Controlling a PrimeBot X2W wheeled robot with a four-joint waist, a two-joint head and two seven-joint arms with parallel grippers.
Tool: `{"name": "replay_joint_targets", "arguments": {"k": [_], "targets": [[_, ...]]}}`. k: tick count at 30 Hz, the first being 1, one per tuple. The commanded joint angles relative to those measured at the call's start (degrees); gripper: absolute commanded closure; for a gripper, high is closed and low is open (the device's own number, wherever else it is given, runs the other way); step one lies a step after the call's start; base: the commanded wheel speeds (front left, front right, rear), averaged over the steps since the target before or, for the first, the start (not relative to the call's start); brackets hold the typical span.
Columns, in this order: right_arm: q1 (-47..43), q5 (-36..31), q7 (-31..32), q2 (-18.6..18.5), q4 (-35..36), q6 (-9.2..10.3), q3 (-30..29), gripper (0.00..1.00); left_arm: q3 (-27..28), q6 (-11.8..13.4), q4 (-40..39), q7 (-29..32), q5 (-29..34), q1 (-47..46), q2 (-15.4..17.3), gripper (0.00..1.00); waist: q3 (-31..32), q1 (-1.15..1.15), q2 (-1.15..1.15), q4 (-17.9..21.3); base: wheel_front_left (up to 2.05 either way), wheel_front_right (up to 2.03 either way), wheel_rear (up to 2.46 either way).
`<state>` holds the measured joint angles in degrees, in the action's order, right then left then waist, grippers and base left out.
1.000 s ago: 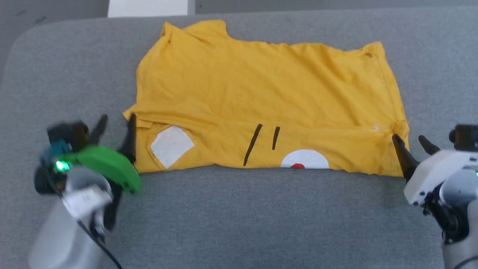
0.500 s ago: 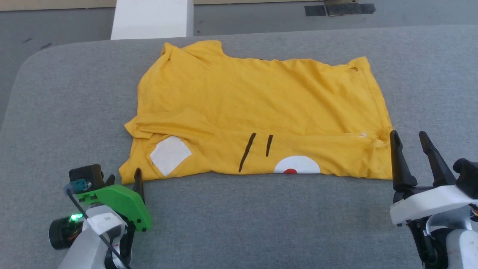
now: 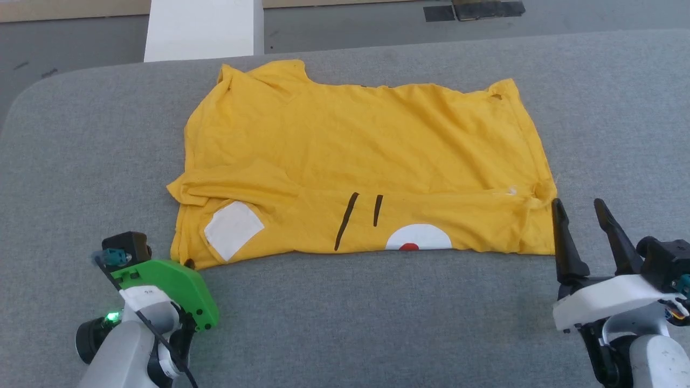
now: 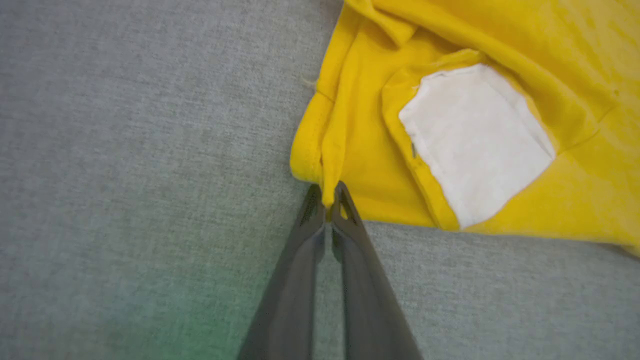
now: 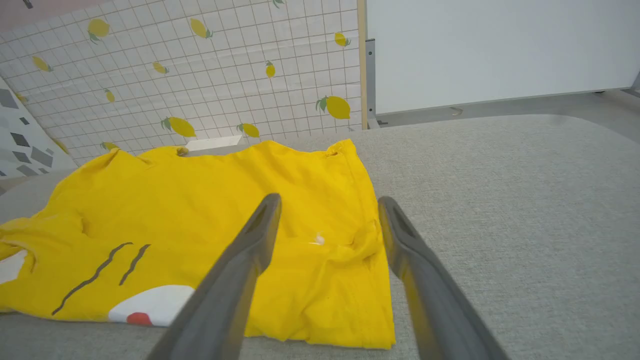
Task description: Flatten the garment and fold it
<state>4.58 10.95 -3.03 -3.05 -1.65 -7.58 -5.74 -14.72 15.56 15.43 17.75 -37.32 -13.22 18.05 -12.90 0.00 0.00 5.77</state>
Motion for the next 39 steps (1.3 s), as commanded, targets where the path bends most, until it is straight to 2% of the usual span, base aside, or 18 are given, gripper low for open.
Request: {"name": "replay_joint_targets", "arguments": {"k": [1, 4, 9, 17, 19, 20, 21, 24, 30, 34, 39], "targets": [[0.71, -0.7, 0.37, 0.14, -0.84, 0.09, -0.7, 0.0, -0.98, -0.67, 0.85, -0.07, -0.04, 0.53, -0.63, 1.0, 0.15, 0.0, 0.0, -0.36, 0.0, 0.0, 0.0], [2.37, -0.52, 4.22, 0.15, -3.77, 0.09, -3.03, 0.0, -1.31, -1.07, 0.65, -1.13, 0.25, 0.4, -0.8, 1.0, 0.11, 0.0, 0.0, -0.92, 0.0, 0.0, 0.0], [6.61, -0.91, 18.41, 0.16, -10.59, 0.09, -8.08, 0.0, -1.95, -1.64, 0.09, -1.74, 0.47, -0.38, -1.05, 1.0, -0.72, 0.0, 0.0, -2.12, 0.0, 0.0, 0.0], [11.06, -5.13, 40.71, 0.16, -14.36, 0.09, -9.04, 0.0, -2.69, -2.64, -0.35, -2.6, 0.77, -1.5, -0.94, 1.0, -2.45, 0.0, 0.0, -3.5, 0.0, 0.0, 0.0], [11.18, -5.2, 45.47, 0.16, -13.73, 0.09, -9.28, 0.6, -2.91, -2.96, -0.49, -3.27, 1.04, -1.7, -0.89, 1.0, -2.67, 0.0, 0.0, -3.73, 0.0, 0.0, 0.0], [11.09, -5.45, 47.17, 0.17, -13.15, 0.09, -9.29, 0.73, -3.01, -3.12, -0.52, -3.53, 1.13, -1.75, -0.86, 1.0, -2.74, 0.0, 0.0, -3.82, 0.0, 0.0, 0.0], [10.89, -5.6, 48.79, 0.17, -12.23, 0.09, -9.47, 1.0, -3.17, -3.32, -0.53, -3.89, 1.31, -1.81, -0.79, 1.0, -2.78, 0.0, 0.0, -3.93, 0.0, 0.0, 0.0], [10.28, -5.34, 49.19, 0.17, -9.09, 0.09, -9.67, 1.0, -3.41, -3.59, -0.78, -5.62, 2.1, -1.78, -0.54, 1.0, -2.44, 0.0, 0.0, -4.2, 0.0, 0.0, 0.0], [7.74, -2.01, 39.1, 0.17, -3.49, 0.09, -10.02, 1.0, -3.04, -2.52, -4.07, -11.66, 4.74, 0.97, 0.6, 1.0, 0.32, 0.0, 0.0, -4.57, 0.0, 0.0, 0.0], [4.37, 0.05, 33.81, 0.17, -0.73, 0.09, -10.7, 1.0, -3.13, -0.56, -8.49, -12.49, 6.09, 6.02, 2.05, 1.0, 2.25, 0.0, 0.0, -4.68, 0.0, 0.0, 0.0], [-1.52, 1.03, 33.46, 0.17, 3.08, 0.09, -12.72, 1.0, -3.69, 2.63, -15.22, -9.58, 6.63, 13.26, 3.61, 1.0, 3.88, 0.0, 0.0, -5.32, 0.0, 0.0, 0.0]]}}
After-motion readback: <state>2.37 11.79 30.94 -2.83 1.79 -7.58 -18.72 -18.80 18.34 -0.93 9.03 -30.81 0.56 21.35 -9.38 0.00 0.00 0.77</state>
